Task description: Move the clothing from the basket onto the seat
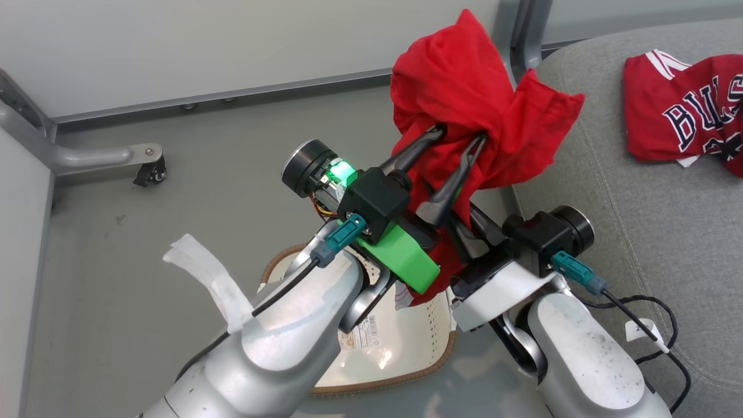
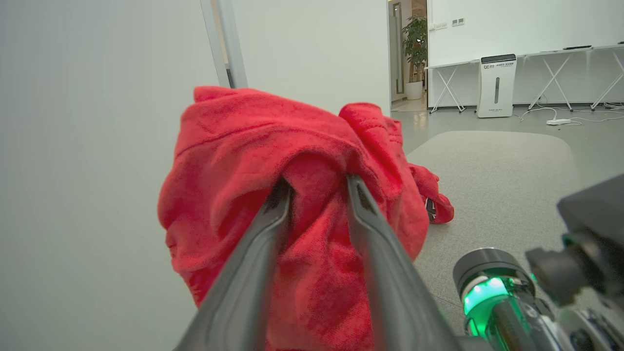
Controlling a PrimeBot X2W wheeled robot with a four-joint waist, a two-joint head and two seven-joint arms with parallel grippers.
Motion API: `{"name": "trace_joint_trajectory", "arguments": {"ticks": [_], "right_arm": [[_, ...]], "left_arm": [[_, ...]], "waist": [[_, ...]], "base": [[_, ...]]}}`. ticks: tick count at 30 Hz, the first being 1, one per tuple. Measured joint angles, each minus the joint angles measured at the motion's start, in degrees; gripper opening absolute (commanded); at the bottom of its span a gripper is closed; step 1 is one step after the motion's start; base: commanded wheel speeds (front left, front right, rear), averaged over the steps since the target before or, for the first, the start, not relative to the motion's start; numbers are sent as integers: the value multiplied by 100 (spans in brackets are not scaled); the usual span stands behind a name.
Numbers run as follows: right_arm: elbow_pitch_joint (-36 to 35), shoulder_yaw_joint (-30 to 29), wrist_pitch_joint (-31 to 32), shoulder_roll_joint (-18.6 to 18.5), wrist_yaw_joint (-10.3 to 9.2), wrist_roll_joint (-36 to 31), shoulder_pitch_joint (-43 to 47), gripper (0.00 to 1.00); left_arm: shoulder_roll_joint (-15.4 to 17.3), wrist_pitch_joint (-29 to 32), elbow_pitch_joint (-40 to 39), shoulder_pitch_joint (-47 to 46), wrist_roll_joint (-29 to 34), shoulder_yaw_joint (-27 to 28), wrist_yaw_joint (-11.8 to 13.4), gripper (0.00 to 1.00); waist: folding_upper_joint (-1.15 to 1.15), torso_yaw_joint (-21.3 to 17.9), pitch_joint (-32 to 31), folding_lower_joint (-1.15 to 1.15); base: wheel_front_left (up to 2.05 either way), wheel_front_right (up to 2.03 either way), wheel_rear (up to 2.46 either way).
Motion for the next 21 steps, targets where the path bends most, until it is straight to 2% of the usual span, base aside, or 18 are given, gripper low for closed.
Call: {"name": "trace_joint_trajectory", "arguments": {"ticks": [21], "right_arm": [[-49,-207,1,4,0,-69,151,0]], "left_arm": [[-1,0,48,48,126,38,20,100]], "waist": [[0,-93,61,0]], "base": [[0,0,0]]}}
